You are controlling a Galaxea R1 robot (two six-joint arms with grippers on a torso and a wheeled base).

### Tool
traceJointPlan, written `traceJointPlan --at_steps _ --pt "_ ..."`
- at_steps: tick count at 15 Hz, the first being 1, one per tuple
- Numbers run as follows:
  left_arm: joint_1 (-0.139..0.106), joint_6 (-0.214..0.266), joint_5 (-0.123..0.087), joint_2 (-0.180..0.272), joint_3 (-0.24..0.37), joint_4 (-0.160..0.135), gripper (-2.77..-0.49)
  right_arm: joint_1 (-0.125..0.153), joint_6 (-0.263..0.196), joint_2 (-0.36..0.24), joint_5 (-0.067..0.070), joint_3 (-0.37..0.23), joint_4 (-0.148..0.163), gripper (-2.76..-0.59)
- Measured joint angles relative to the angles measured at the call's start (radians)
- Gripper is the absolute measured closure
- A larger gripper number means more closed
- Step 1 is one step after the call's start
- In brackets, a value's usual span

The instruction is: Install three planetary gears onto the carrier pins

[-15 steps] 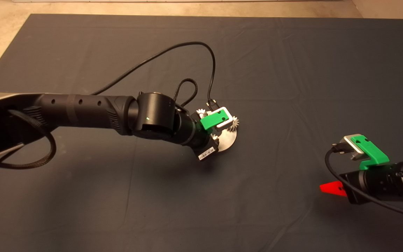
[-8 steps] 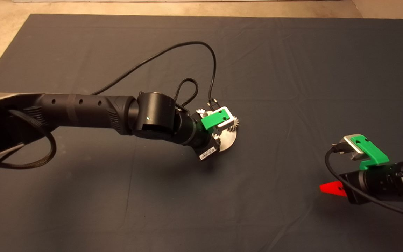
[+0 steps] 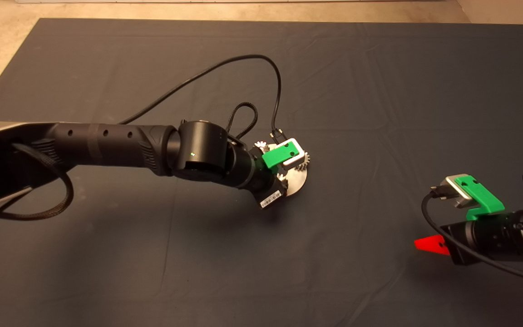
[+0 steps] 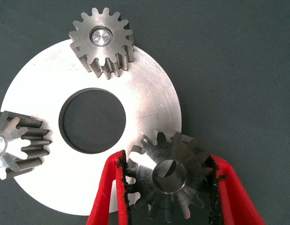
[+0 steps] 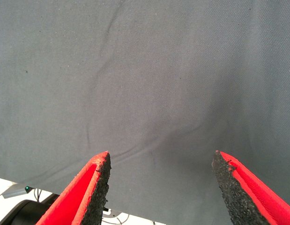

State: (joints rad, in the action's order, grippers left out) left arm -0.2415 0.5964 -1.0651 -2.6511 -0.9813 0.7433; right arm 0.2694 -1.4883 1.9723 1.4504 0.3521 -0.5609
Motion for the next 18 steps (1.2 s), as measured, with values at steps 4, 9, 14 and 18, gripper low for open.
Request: traceJointPlan --at_steps 4,9,14,18 --pt "0.002 0.000 0.000 0.000 0.000 0.001 -0.66 0.000 0.000 0.000 -0.004 0.000 0.000 -1.61" --pt "0.011 -0.018 0.005 0.003 0.000 0.002 -0.66 0.000 0.000 0.000 -0.009 0.000 0.000 -1.61" --pt "0.012 -0.033 0.008 0.003 -0.002 0.003 -0.66 0.000 0.000 -0.001 -0.010 0.000 0.000 -1.61" --pt "0.014 -0.058 0.011 0.003 -0.003 0.003 -0.65 0.000 0.000 -0.006 -0.010 0.000 0.000 -1.61"
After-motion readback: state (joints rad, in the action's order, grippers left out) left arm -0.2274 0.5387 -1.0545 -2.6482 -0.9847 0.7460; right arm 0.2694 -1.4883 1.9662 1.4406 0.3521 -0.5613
